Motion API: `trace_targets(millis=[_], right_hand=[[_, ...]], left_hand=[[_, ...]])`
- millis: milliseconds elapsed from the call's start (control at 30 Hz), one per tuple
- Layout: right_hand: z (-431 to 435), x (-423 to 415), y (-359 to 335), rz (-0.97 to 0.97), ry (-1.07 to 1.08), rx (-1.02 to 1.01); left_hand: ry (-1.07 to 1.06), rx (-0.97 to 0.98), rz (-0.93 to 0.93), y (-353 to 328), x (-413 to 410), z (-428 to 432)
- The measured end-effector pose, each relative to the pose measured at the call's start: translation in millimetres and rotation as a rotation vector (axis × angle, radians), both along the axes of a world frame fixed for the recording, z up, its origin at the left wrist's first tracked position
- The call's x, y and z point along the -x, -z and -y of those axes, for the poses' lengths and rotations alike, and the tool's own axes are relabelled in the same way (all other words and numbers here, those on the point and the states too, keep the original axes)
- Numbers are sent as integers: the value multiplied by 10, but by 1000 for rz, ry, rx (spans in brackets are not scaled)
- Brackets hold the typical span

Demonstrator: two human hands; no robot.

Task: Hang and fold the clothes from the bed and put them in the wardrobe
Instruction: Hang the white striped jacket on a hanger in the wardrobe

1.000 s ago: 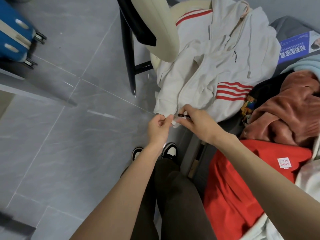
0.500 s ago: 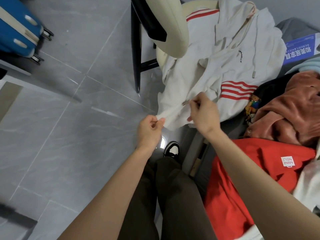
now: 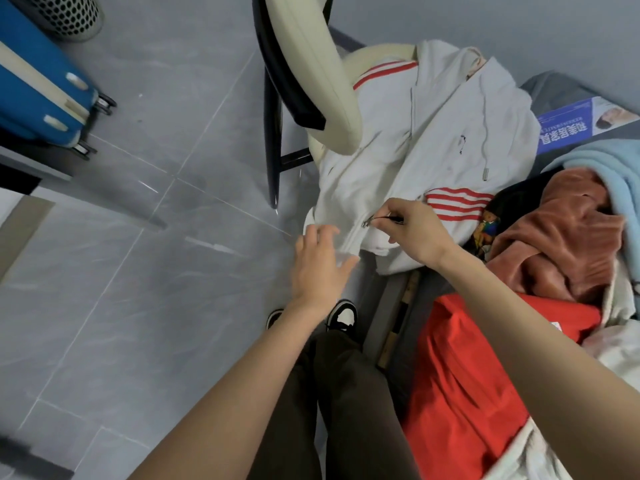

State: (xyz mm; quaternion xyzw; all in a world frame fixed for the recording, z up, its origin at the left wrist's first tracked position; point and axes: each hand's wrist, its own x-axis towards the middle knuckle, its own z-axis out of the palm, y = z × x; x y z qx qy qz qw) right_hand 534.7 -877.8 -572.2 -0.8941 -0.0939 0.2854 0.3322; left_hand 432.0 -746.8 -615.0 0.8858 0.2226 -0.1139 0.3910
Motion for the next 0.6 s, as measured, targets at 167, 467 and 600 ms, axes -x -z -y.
trace_targets(millis=[167, 467, 600], right_hand=[[93, -170, -129, 33, -25, 18], [195, -736, -152, 353, 183, 158], [240, -1044, -101, 198, 162, 31]], left_hand=[[36, 14, 32, -199, -513, 176], [167, -204, -224, -183, -753, 81], [282, -333, -344, -254, -971, 176]])
